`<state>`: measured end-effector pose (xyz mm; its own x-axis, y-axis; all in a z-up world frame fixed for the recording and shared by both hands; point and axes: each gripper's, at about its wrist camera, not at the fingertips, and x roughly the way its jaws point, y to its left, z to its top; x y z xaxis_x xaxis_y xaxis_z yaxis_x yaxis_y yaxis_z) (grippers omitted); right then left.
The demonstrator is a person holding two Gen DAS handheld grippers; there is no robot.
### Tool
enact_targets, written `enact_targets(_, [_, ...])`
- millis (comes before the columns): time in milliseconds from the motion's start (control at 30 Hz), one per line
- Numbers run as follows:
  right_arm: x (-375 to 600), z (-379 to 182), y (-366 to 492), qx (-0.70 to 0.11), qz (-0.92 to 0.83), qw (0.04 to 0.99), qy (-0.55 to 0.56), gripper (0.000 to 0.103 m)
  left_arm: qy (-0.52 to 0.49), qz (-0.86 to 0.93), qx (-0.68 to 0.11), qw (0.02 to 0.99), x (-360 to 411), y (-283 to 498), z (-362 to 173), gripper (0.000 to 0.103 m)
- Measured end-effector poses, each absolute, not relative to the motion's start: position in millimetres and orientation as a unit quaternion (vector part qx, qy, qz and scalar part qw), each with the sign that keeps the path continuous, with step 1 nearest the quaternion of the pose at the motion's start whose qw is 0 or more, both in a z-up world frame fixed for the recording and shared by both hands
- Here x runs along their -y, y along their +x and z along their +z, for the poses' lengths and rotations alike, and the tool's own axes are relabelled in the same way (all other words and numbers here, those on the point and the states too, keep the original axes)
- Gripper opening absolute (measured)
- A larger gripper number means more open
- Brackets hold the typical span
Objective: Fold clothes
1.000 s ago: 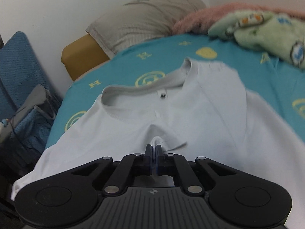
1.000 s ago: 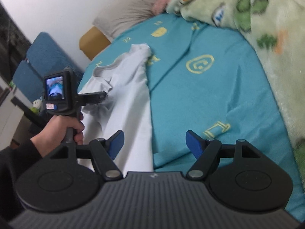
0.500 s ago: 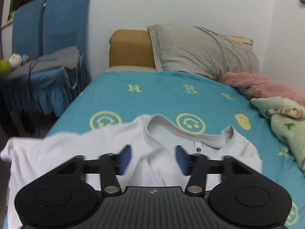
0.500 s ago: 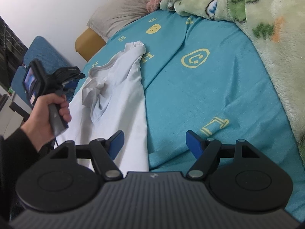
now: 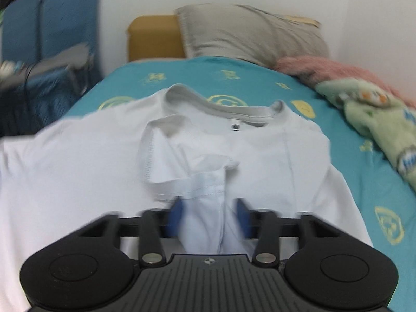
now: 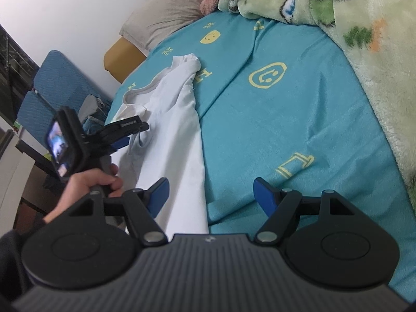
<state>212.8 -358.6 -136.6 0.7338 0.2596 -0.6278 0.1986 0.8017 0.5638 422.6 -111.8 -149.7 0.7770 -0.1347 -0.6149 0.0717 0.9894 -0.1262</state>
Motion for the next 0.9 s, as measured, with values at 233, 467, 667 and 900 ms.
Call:
enact_targets(233, [358,-139,215,-0.367,0.024,0.876,0.313,0.073,-0.083,-0.012,-0.27,0.959,75,422,-139,0.004])
enact_targets(467, [350,-138,216,-0.364,0.03,0.882,0.298,0.073,-0.023,0.027,-0.344,0.938,66,411,-144,0.047])
enact_targets(667, [337,-123,208,-0.332,0.053,0.904,0.265,0.073,0.004,-0.033,-0.32,0.947,68,329,-84,0.066])
enact_targets(900, [318,-100,188,-0.293,0.081,0.928,0.217,0.073,0.011,-0.066,-0.293,0.954,64,205,-26,0.091])
